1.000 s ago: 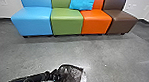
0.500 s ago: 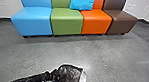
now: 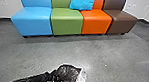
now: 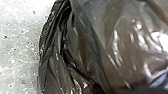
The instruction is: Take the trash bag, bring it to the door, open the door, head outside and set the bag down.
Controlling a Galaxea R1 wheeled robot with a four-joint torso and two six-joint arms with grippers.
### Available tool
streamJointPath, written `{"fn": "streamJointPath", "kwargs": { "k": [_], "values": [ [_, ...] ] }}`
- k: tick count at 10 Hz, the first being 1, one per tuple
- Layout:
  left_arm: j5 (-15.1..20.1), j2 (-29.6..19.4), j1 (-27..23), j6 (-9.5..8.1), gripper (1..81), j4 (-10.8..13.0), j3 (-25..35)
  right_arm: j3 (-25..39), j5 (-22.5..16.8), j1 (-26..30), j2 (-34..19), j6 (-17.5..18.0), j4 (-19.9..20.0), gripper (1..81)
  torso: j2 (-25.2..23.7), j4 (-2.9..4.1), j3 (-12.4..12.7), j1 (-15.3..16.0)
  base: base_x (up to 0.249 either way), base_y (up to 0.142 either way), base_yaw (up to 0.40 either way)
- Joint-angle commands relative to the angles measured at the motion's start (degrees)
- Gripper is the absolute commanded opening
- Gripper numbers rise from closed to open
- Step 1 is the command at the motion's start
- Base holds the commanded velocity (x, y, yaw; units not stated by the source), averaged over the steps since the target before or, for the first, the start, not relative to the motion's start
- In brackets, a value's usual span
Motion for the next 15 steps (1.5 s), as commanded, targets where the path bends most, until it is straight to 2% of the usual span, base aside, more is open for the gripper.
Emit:
{"fn": "streamJointPath", "kwargs": {
  "k": [1,4,5,6,7,10,11,15],
  "values": [
    [3.4,-0.6,-6.4,-0.07,1.0,-0.5,-0.2,1.5,-4.3,1.0,-3.6,0.0,0.0,81.1,0.0,-0.02,0.0,0.0,0.0,0.0,0.0],
    [3.4,-0.6,-5.9,0.36,1.0,-0.3,0.2,1.3,-4.3,1.0,-3.5,0.0,0.0,81.1,0.0,-0.02,0.0,0.0,0.0,0.0,0.0],
    [3.5,-0.7,-5.5,1.6,1.0,0.1,0.2,1.3,-4.3,1.0,-3.4,0.0,-0.2,81.1,0.0,-0.02,0.0,0.0,0.0,0.0,0.0],
    [3.5,-1.0,-5.3,1.77,1.0,0.2,0.2,1.3,-4.3,1.0,-3.4,0.0,-0.2,81.1,0.0,-0.02,0.0,0.0,0.0,0.0,0.0],
    [3.5,-1.2,-5.3,1.77,1.0,0.1,0.2,1.3,-4.3,1.0,-3.4,0.0,-0.2,81.1,5.7,0.0,0.0,-3.7,0.0,0.0,0.0],
    [4.4,-1.4,-5.3,1.86,1.0,0.2,0.9,1.1,-4.3,1.0,-3.2,0.0,-0.2,81.1,8.9,-0.02,0.0,-5.7,0.0,0.0,0.0],
    [5.0,-2.0,-5.3,1.77,1.0,0.1,1.9,1.0,-4.3,1.0,-3.2,0.0,-0.2,81.1,11.2,-0.02,4.0,-7.1,0.0,0.0,0.0],
    [4.9,-6.4,-6.6,1.77,1.0,-0.9,10.6,-0.7,-4.4,1.0,-1.2,-0.1,-0.2,81.1,18.0,-0.02,9.3,-11.3,0.0,0.0,0.0]
  ]
}}
